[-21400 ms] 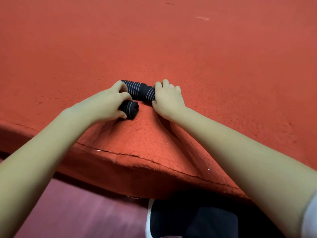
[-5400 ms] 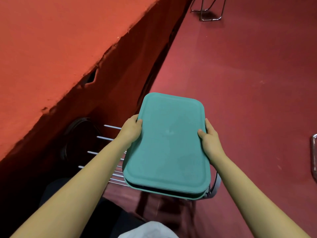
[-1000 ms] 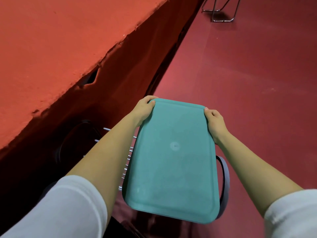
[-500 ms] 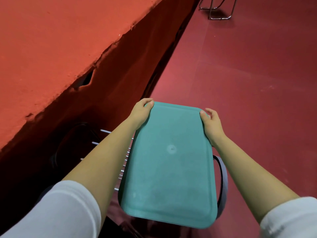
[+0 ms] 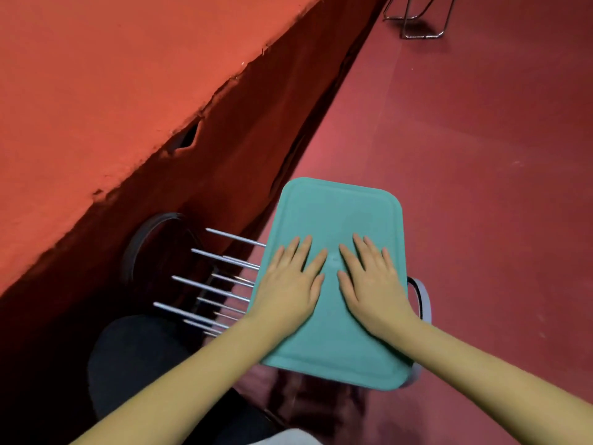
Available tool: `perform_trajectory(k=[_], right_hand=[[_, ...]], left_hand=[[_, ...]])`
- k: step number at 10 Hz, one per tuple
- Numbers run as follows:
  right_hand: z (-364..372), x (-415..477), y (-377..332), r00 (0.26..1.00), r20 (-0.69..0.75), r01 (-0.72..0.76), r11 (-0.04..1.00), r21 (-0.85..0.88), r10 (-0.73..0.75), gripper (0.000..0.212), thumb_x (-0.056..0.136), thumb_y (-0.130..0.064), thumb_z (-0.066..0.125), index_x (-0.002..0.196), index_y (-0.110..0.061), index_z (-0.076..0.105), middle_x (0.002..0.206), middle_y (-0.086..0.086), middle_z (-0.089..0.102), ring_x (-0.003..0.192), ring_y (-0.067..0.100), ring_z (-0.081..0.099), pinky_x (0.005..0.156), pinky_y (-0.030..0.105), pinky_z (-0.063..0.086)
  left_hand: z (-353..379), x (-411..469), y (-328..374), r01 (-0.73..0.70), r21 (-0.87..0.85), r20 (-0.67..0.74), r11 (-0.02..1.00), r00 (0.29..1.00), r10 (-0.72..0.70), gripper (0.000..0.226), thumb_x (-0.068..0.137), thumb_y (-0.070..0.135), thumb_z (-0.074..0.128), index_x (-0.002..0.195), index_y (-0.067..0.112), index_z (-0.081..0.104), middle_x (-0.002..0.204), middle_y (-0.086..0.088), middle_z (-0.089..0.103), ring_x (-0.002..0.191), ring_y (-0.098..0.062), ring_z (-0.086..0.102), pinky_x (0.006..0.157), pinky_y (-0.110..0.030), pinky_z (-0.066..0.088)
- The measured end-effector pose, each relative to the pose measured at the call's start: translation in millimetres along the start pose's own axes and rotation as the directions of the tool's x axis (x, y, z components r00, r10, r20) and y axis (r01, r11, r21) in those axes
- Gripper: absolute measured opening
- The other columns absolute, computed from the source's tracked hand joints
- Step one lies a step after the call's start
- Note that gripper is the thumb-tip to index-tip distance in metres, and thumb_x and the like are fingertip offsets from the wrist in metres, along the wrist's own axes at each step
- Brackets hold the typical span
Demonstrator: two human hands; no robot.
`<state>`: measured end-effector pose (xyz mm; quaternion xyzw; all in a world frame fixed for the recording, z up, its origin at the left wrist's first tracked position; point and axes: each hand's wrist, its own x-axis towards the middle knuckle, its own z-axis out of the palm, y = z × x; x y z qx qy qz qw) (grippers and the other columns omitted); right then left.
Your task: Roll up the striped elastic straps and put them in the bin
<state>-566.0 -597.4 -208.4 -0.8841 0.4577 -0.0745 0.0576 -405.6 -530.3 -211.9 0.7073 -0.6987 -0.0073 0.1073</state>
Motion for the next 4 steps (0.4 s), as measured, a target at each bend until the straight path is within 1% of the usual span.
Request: perform_trajectory(k=[1, 2, 3, 4], right_hand=[[0, -1, -5, 0.999, 0.035, -0.011, 1.0, -0.029, 0.012, 0.056, 0.092, -0.036, 0.03, 0.132, -0.007, 0.056, 0.14, 0.021, 0.05, 0.129, 0.04, 0.048, 0.105, 0.057, 0.034], [-9, 3, -8, 0.991, 0.126, -0.037, 0.999, -0.01, 0.038, 0.066, 0.09, -0.041, 0.018, 0.139, -0.009, 0.048, 0.148, 0.02, 0.04, 0.139, 0.037, 0.035, 0.113, 0.054, 0.022], [-13, -2, -9, 0.993, 0.114, -0.008, 1.0, -0.019, 0.01, 0.073, 0.087, -0.045, 0.009, 0.143, -0.012, 0.042, 0.153, 0.017, 0.033, 0.143, 0.033, 0.028, 0.116, 0.049, 0.018], [-31, 6, -16, 0.991, 0.13, -0.013, 0.998, -0.065, 0.021, 0.052, 0.095, -0.039, 0.026, 0.135, -0.013, 0.047, 0.145, 0.012, 0.042, 0.132, 0.03, 0.038, 0.105, 0.041, 0.032]], left_hand=[[1, -5, 2, 0.02, 0.019, -0.01, 1.0, 1.0, -0.02, 0.049, 0.092, 0.034, 0.034, 0.128, 0.018, 0.062, 0.135, -0.014, 0.057, 0.125, -0.032, 0.055, 0.103, -0.046, 0.042], [-3, 1, 3, 0.06, -0.008, 0.052, 0.998, 0.997, -0.059, 0.049, 0.091, 0.034, 0.033, 0.127, 0.018, 0.063, 0.135, -0.014, 0.057, 0.125, -0.032, 0.054, 0.104, -0.046, 0.041], [-6, -4, 2, 0.038, -0.054, 0.095, 0.998, 0.995, -0.032, 0.053, 0.092, 0.037, 0.03, 0.131, 0.017, 0.059, 0.14, -0.014, 0.053, 0.129, -0.033, 0.049, 0.107, -0.046, 0.037], [-28, 0, -2, 0.026, -0.089, 0.141, 0.996, 0.99, -0.014, 0.057, 0.092, 0.039, 0.024, 0.131, 0.014, 0.057, 0.138, -0.013, 0.052, 0.128, -0.033, 0.049, 0.105, -0.043, 0.037]])
